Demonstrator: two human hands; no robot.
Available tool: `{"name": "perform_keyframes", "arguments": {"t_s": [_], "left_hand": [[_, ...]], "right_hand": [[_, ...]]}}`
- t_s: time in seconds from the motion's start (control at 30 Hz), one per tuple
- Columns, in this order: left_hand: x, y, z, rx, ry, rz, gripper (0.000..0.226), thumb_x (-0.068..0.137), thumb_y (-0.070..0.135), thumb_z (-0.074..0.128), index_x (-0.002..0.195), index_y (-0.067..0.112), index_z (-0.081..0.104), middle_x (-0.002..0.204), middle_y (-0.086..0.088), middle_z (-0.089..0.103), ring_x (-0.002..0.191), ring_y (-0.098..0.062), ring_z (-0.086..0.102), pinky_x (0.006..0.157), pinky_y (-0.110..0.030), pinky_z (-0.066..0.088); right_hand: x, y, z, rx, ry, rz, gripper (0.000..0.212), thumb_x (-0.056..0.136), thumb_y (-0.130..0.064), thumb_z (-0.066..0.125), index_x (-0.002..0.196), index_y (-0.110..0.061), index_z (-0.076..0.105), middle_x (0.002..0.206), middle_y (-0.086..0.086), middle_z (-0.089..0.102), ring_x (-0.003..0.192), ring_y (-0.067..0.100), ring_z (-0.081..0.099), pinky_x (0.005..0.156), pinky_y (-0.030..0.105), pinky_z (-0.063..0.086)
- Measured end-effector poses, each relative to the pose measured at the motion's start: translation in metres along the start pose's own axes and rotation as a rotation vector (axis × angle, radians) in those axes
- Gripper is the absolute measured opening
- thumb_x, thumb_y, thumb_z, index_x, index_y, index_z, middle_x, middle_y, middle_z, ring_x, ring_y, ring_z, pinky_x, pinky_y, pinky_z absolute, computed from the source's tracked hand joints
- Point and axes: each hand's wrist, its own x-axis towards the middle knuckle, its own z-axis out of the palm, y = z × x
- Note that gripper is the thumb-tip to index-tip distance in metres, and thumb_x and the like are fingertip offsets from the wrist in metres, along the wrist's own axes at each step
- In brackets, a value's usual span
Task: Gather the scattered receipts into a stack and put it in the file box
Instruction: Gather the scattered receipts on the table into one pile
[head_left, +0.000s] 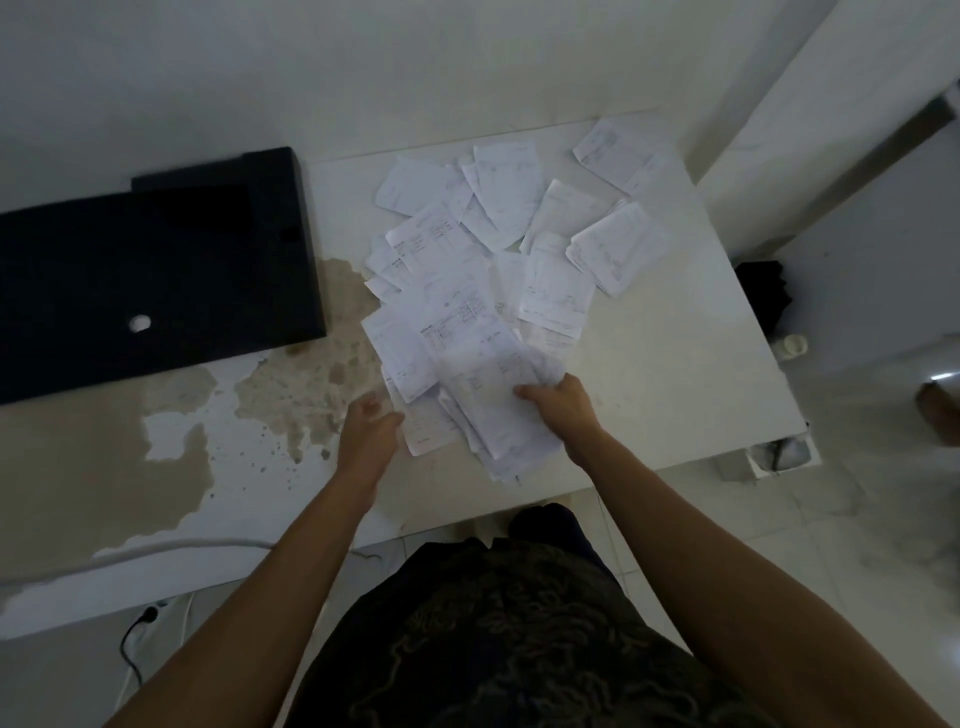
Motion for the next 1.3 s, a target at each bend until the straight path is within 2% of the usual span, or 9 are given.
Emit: {"name": "perform_keyframes", "arguments": {"t_s": [0.13, 0.2, 0.37, 0.63, 0.77, 0.9, 1.03, 1.13, 1.3], "left_hand": [[0.006, 0.009, -0.003, 0.115, -0.119, 0.119, 0.045, 0.094, 0.016, 0.054, 0.133, 0.035, 0.042, 0.123, 0.013, 0.051, 0.105, -0.010, 0.055, 0.091, -0.034, 0.048], [0.010, 0.010, -0.004, 0.290, -0.197, 0.180, 0.050, 0.094, 0.009, 0.048, 0.141, 0.026, 0.041, 0.136, 0.005, 0.051, 0.117, -0.012, 0.051, 0.096, -0.030, 0.042], [0.019, 0.005, -0.010, 0.843, -0.245, 0.273, 0.058, 0.096, 0.010, 0.042, 0.151, 0.010, 0.026, 0.162, -0.005, 0.011, 0.147, -0.020, 0.016, 0.117, -0.029, 0.007], [0.025, 0.005, -0.024, 0.698, -0.263, 0.389, 0.062, 0.087, 0.000, 0.047, 0.147, 0.014, 0.035, 0.154, -0.006, 0.033, 0.139, -0.021, 0.034, 0.117, -0.034, 0.025], [0.028, 0.002, -0.028, 0.623, -0.247, 0.402, 0.052, 0.087, 0.002, 0.051, 0.136, 0.017, 0.046, 0.144, -0.003, 0.044, 0.120, -0.015, 0.047, 0.102, -0.027, 0.037], [0.025, -0.003, -0.030, 0.556, -0.206, 0.331, 0.035, 0.089, 0.007, 0.053, 0.121, 0.021, 0.051, 0.120, 0.000, 0.056, 0.088, -0.004, 0.049, 0.074, -0.020, 0.041], [0.022, -0.004, -0.027, 0.551, -0.232, 0.324, 0.036, 0.089, 0.006, 0.054, 0.122, 0.019, 0.050, 0.120, 0.006, 0.052, 0.100, -0.007, 0.046, 0.072, -0.009, 0.034], [0.024, -0.002, -0.029, 0.558, -0.254, 0.303, 0.036, 0.088, 0.007, 0.055, 0.121, 0.021, 0.050, 0.116, 0.005, 0.051, 0.101, -0.011, 0.047, 0.075, -0.021, 0.038], [0.028, 0.000, -0.032, 0.537, -0.295, 0.256, 0.037, 0.085, 0.008, 0.060, 0.115, 0.027, 0.050, 0.119, 0.000, 0.052, 0.103, -0.016, 0.049, 0.071, -0.024, 0.041]], "right_hand": [[0.006, -0.009, 0.021, -0.009, -0.056, -0.001, 0.035, 0.082, -0.024, 0.074, 0.114, -0.013, 0.068, 0.105, 0.005, 0.070, 0.089, 0.019, 0.067, 0.071, 0.027, 0.055], [0.010, -0.014, 0.031, 0.006, -0.077, 0.017, 0.036, 0.081, -0.023, 0.076, 0.114, -0.013, 0.069, 0.106, 0.006, 0.071, 0.087, 0.019, 0.067, 0.071, 0.028, 0.056], [0.019, -0.021, 0.051, 0.058, -0.063, 0.083, 0.040, 0.074, -0.025, 0.080, 0.110, -0.013, 0.068, 0.105, 0.008, 0.072, 0.091, 0.024, 0.069, 0.084, 0.040, 0.060], [0.024, -0.026, 0.079, 0.086, -0.081, 0.128, 0.049, 0.076, -0.020, 0.078, 0.122, -0.011, 0.062, 0.112, 0.010, 0.070, 0.097, 0.026, 0.067, 0.084, 0.039, 0.059], [0.024, -0.024, 0.083, 0.117, -0.028, 0.135, 0.056, 0.075, -0.010, 0.078, 0.127, -0.010, 0.056, 0.119, 0.012, 0.066, 0.105, 0.030, 0.064, 0.090, 0.046, 0.057], [0.018, -0.025, 0.081, 0.030, -0.002, 0.193, 0.031, 0.074, -0.012, 0.079, 0.100, -0.008, 0.063, 0.103, 0.013, 0.069, 0.085, 0.025, 0.065, 0.071, 0.035, 0.057], [0.013, -0.026, 0.089, -0.050, 0.083, 0.159, 0.022, 0.079, -0.010, 0.068, 0.099, -0.004, 0.061, 0.100, 0.010, 0.063, 0.077, 0.019, 0.057, 0.058, 0.027, 0.050], [0.009, -0.024, 0.099, -0.099, 0.137, 0.068, 0.030, 0.077, -0.010, 0.060, 0.105, 0.000, 0.065, 0.116, 0.016, 0.064, 0.095, 0.030, 0.066, 0.081, 0.043, 0.060], [0.003, -0.023, 0.097, 0.034, 0.042, 0.000, 0.036, 0.076, -0.014, 0.074, 0.110, -0.014, 0.064, 0.109, 0.007, 0.069, 0.096, 0.022, 0.066, 0.082, 0.037, 0.058]]}}
